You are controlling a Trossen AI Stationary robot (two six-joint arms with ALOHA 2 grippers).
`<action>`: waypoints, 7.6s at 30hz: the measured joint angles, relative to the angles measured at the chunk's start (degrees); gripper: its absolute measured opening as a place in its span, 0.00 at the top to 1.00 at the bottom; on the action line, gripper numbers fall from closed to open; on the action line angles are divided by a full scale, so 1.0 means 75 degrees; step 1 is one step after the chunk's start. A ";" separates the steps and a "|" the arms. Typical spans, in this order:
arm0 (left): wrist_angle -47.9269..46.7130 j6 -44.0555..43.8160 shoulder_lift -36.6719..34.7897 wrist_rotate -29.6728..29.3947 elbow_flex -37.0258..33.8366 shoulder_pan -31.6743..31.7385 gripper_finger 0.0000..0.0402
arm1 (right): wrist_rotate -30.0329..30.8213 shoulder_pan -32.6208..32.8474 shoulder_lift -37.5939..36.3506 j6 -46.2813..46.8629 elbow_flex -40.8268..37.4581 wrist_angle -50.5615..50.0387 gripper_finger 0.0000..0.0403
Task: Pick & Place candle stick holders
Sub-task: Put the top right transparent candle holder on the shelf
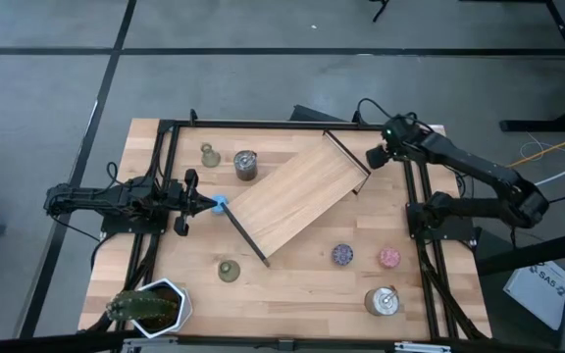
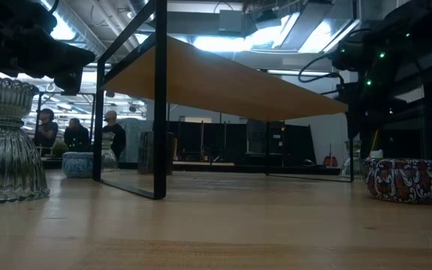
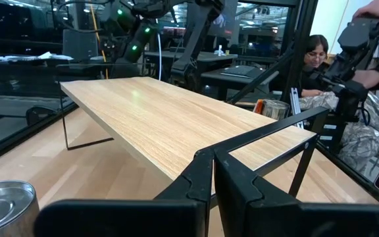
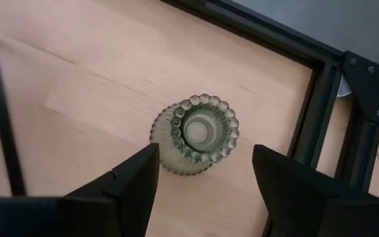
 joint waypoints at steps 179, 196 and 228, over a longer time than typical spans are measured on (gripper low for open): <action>0.0000 0.0000 0.0000 0.0000 0.0000 0.0003 0.97 | -0.1484 0.3104 0.3203 -0.2490 0.6363 -0.2375 0.56; 0.0000 0.0003 0.0000 0.0003 0.0000 0.0000 0.97 | -0.0933 0.3654 0.3203 -0.2667 0.6362 -0.2124 0.56; 0.0000 0.0003 0.0000 0.0001 0.0000 0.0000 0.97 | -0.0752 0.3533 0.3191 -0.2369 0.5843 -0.1867 0.56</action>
